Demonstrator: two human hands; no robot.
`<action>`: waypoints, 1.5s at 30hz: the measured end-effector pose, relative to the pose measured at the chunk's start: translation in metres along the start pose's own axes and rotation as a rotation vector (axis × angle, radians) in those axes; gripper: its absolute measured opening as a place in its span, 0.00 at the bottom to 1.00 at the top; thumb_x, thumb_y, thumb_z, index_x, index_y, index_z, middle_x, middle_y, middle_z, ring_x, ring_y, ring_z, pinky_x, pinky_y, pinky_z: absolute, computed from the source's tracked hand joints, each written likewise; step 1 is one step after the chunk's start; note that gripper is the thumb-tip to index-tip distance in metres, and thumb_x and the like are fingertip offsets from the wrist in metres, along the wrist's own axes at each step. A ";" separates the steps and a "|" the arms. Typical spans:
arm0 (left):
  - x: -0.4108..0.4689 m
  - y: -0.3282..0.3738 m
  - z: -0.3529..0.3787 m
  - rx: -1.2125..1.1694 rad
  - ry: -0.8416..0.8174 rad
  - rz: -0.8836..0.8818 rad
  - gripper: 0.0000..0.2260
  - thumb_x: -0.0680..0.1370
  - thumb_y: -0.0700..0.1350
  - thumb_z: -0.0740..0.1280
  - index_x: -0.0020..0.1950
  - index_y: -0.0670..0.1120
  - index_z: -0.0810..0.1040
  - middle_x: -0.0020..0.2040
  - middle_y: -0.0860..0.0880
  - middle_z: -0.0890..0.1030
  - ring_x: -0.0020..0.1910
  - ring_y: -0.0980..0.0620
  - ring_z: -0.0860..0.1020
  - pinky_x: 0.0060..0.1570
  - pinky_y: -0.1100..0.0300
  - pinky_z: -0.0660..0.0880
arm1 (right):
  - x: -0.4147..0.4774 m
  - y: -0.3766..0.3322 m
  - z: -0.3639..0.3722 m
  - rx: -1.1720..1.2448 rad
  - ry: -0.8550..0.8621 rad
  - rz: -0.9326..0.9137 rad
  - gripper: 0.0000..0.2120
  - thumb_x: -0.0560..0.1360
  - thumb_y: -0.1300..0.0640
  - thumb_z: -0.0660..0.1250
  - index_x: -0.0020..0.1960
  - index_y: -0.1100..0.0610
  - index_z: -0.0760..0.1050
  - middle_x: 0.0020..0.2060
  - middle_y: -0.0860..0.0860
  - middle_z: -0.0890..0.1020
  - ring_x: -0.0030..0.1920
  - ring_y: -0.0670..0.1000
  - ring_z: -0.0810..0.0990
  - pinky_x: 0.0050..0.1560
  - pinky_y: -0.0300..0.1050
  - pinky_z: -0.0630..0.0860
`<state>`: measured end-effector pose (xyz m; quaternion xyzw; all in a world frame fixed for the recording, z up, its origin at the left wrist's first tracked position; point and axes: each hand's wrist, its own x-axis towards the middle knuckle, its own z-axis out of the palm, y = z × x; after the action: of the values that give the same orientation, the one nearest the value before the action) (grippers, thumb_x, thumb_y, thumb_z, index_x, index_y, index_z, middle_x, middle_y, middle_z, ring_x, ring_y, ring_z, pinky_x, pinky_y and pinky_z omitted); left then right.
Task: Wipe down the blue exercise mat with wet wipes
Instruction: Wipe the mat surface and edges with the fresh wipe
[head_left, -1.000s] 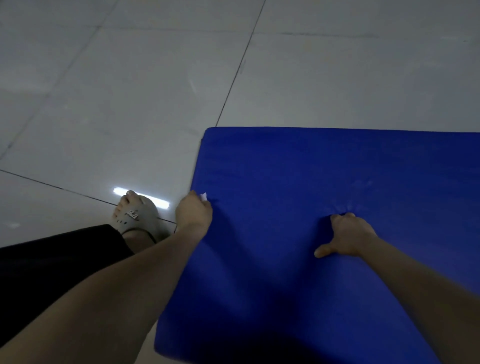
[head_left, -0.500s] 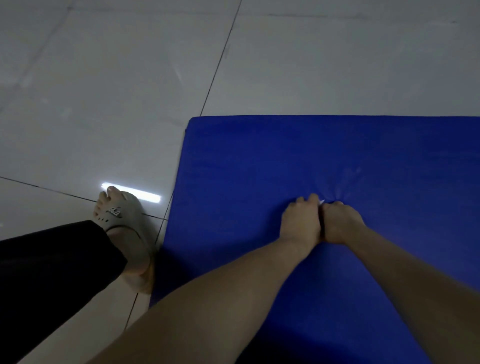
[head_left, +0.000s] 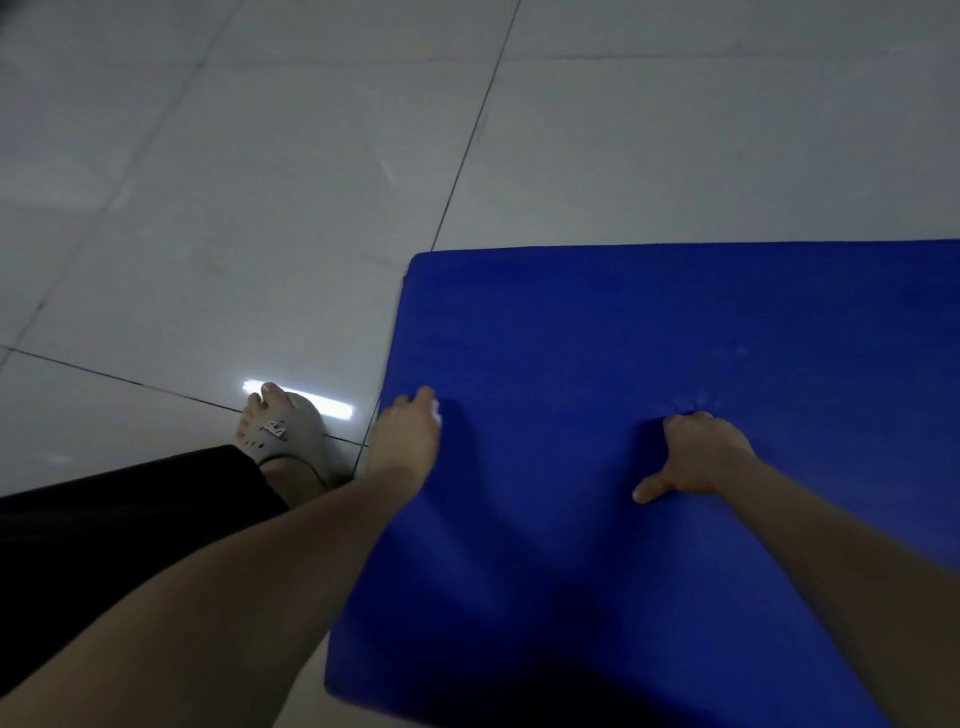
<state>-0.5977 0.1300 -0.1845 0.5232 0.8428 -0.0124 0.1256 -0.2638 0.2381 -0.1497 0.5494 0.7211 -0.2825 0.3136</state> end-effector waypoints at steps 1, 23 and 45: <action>0.001 -0.015 0.001 -0.023 0.008 -0.066 0.11 0.86 0.48 0.54 0.58 0.42 0.71 0.48 0.39 0.78 0.46 0.37 0.78 0.43 0.49 0.72 | 0.000 0.000 -0.001 0.001 0.000 0.001 0.49 0.55 0.27 0.78 0.64 0.55 0.69 0.63 0.55 0.73 0.60 0.55 0.75 0.57 0.52 0.79; -0.054 0.208 0.035 -0.087 -0.201 0.625 0.10 0.78 0.45 0.69 0.55 0.43 0.73 0.49 0.43 0.80 0.46 0.45 0.79 0.44 0.51 0.77 | 0.015 0.007 0.012 -0.026 0.102 -0.063 0.23 0.69 0.41 0.74 0.54 0.53 0.70 0.56 0.54 0.76 0.52 0.52 0.74 0.53 0.47 0.77; -0.030 0.052 0.012 -0.269 0.052 -0.295 0.15 0.86 0.50 0.55 0.55 0.40 0.72 0.49 0.39 0.81 0.48 0.38 0.81 0.40 0.51 0.72 | 0.010 0.006 0.007 0.001 0.047 -0.040 0.46 0.52 0.26 0.77 0.57 0.54 0.69 0.58 0.54 0.75 0.57 0.54 0.76 0.56 0.51 0.78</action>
<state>-0.5370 0.1249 -0.1834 0.3730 0.9072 0.0955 0.1693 -0.2594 0.2405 -0.1621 0.5416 0.7390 -0.2761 0.2903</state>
